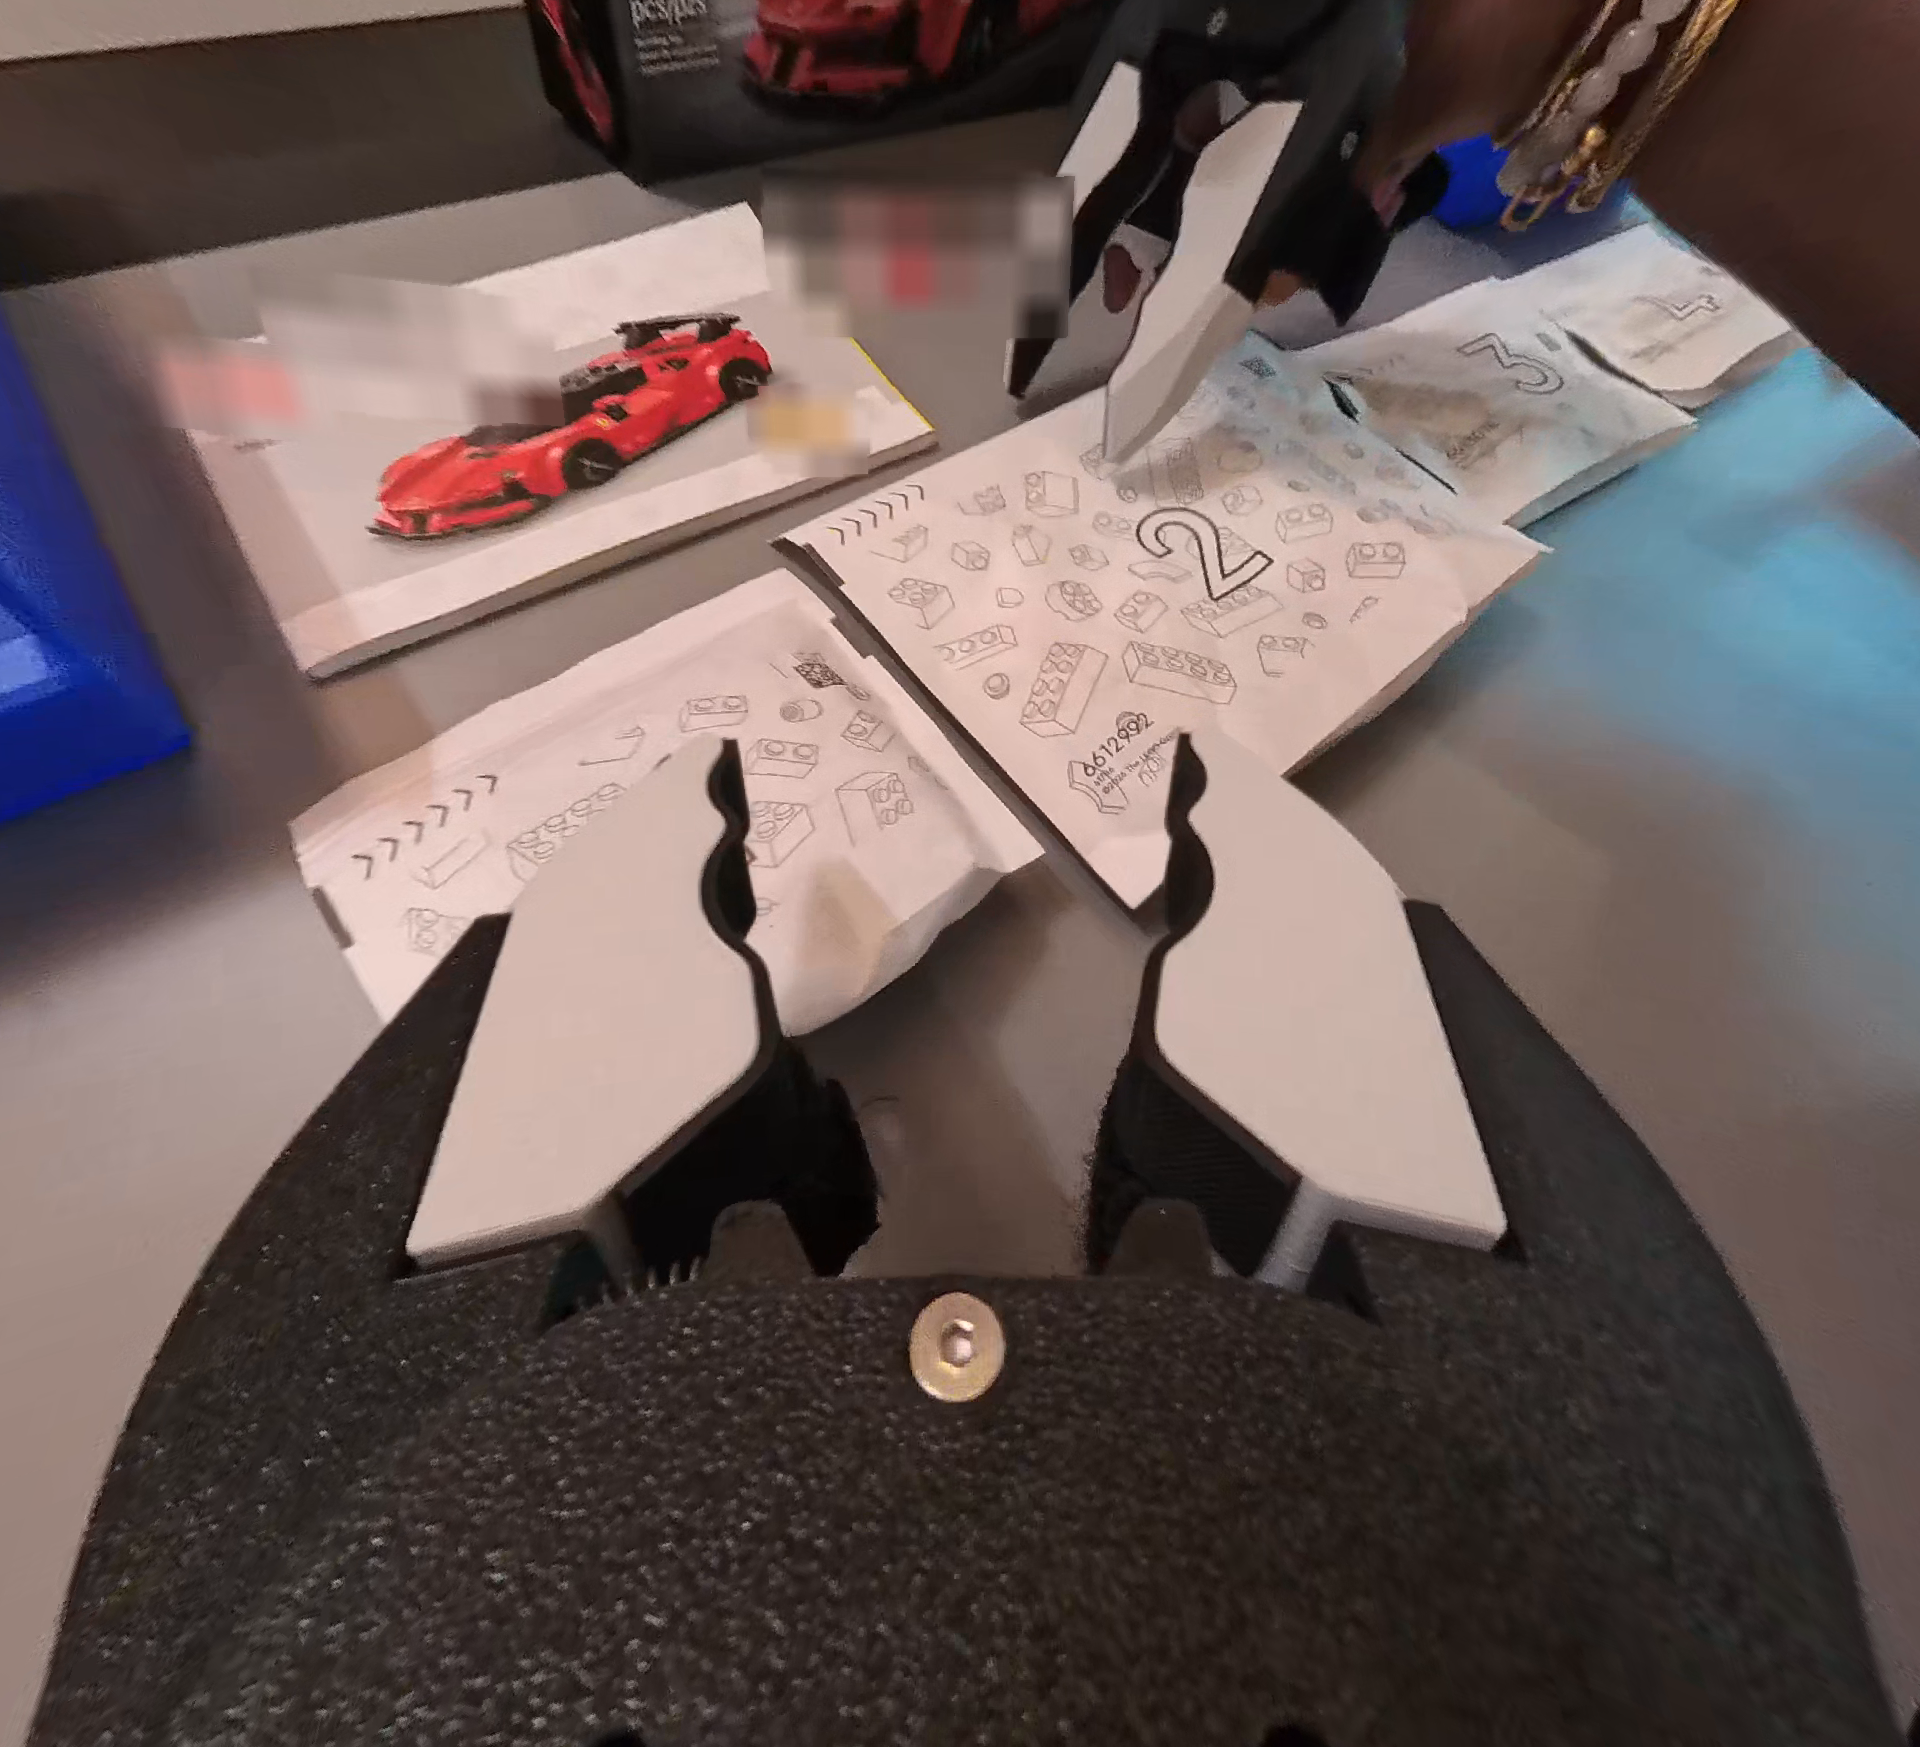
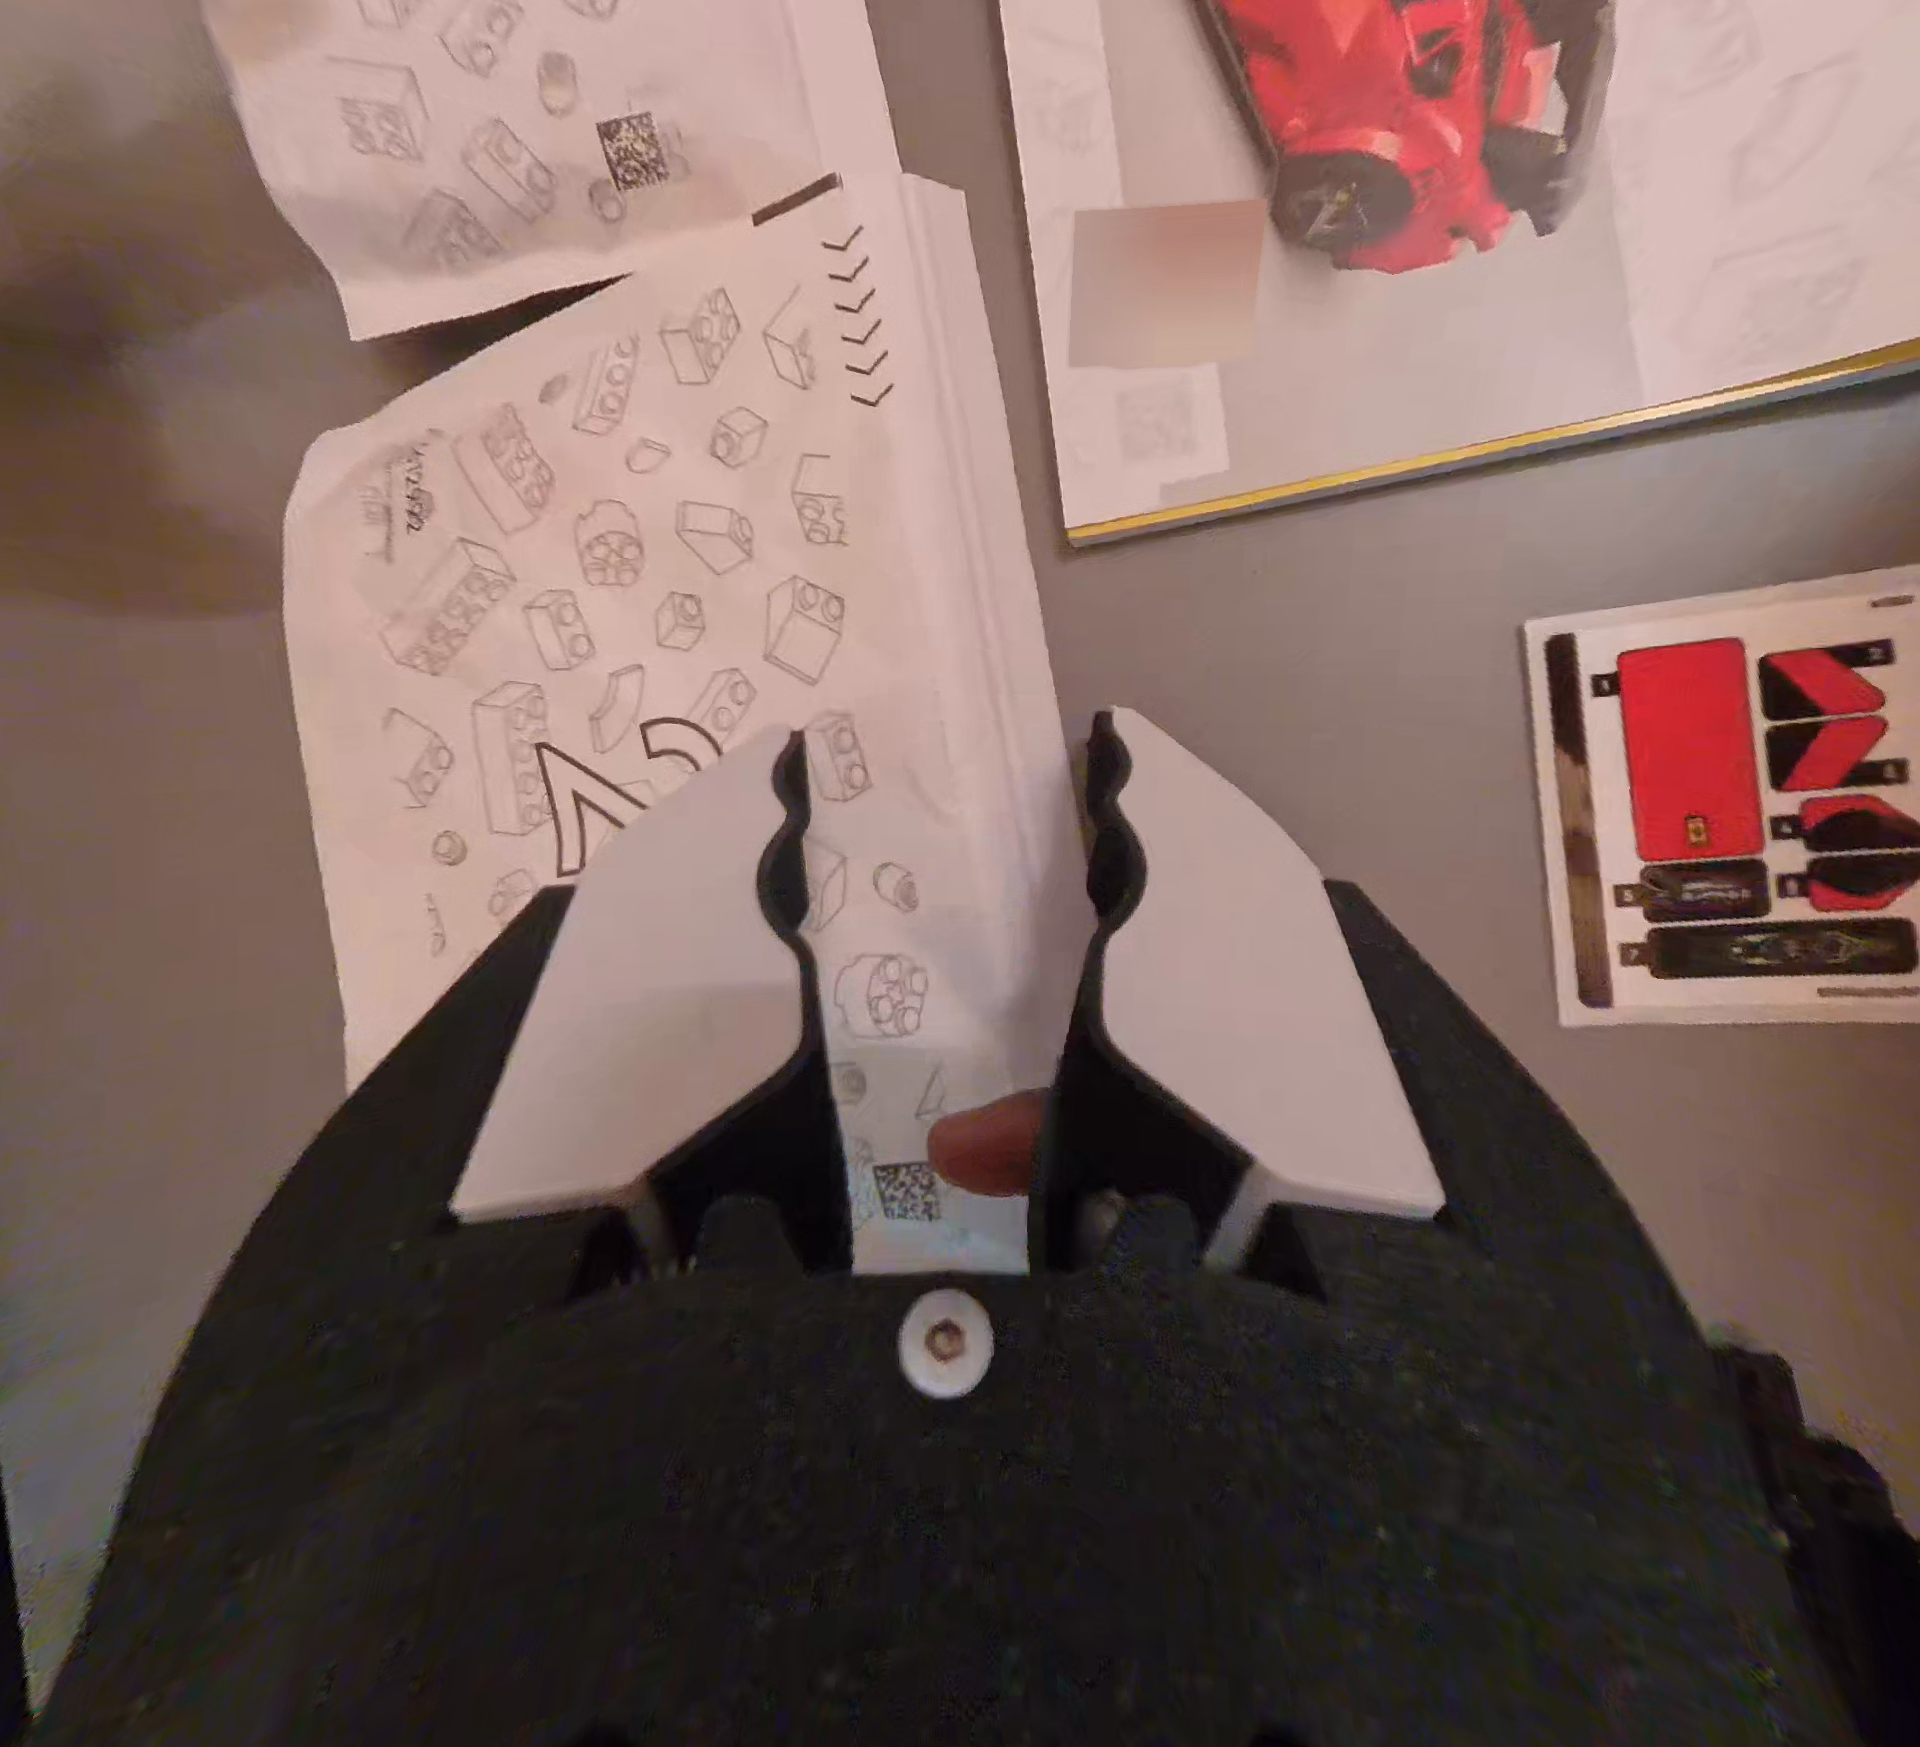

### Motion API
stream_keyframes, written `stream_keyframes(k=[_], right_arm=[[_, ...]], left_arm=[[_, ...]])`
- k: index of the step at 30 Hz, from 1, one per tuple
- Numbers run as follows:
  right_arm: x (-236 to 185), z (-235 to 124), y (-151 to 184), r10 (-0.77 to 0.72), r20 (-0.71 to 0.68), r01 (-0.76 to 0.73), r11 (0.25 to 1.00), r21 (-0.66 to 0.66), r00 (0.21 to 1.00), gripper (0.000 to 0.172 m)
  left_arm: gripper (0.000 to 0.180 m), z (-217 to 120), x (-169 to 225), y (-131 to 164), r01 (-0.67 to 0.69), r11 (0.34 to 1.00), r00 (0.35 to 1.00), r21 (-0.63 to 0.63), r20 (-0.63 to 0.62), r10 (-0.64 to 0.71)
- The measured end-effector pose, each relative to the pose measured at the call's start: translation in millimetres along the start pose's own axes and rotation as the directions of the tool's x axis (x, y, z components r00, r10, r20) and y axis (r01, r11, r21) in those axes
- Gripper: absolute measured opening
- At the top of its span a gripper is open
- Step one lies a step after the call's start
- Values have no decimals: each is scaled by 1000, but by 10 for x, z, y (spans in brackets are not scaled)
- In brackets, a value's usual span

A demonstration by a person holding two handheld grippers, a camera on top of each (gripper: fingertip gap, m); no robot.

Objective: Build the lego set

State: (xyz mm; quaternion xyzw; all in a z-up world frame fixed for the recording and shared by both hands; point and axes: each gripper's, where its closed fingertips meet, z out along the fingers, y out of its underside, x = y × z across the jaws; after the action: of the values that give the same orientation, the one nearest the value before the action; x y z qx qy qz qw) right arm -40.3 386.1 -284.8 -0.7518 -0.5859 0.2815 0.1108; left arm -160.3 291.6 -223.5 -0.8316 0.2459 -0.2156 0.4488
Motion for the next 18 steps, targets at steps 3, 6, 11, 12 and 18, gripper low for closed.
stream_keyframes(k=[3, 6, 11, 12, 18], right_arm=[[-4, 78, -6, 2, 13, -2, 1000, -5, 1000, 46], [-67, 78, -2, 29, 58, -28, 1000, -14, 998, 31], [-204, -81, -114, -74, 28, 71, 993, 91, 997, 6], [-249, -142, -151, -100, 5, 99, 988, 122, 995, 4], [-684, -517, -308, -310, -209, 353, 910, 215, 927, 2]], left_arm=[[76, 8, -2, -20, -3, 1000, 1000, 2, 3, 3], [76, -13, -14, -47, -1, 1000, 1000, 8, 1, 1], [83, -4, -4, -105, 36, 999, 998, 38, -45, -34], [83, 6, 16, -133, 44, 998, 997, 54, -69, -40], [71, 128, 136, -254, 66, 994, 974, 86, -221, -46]])
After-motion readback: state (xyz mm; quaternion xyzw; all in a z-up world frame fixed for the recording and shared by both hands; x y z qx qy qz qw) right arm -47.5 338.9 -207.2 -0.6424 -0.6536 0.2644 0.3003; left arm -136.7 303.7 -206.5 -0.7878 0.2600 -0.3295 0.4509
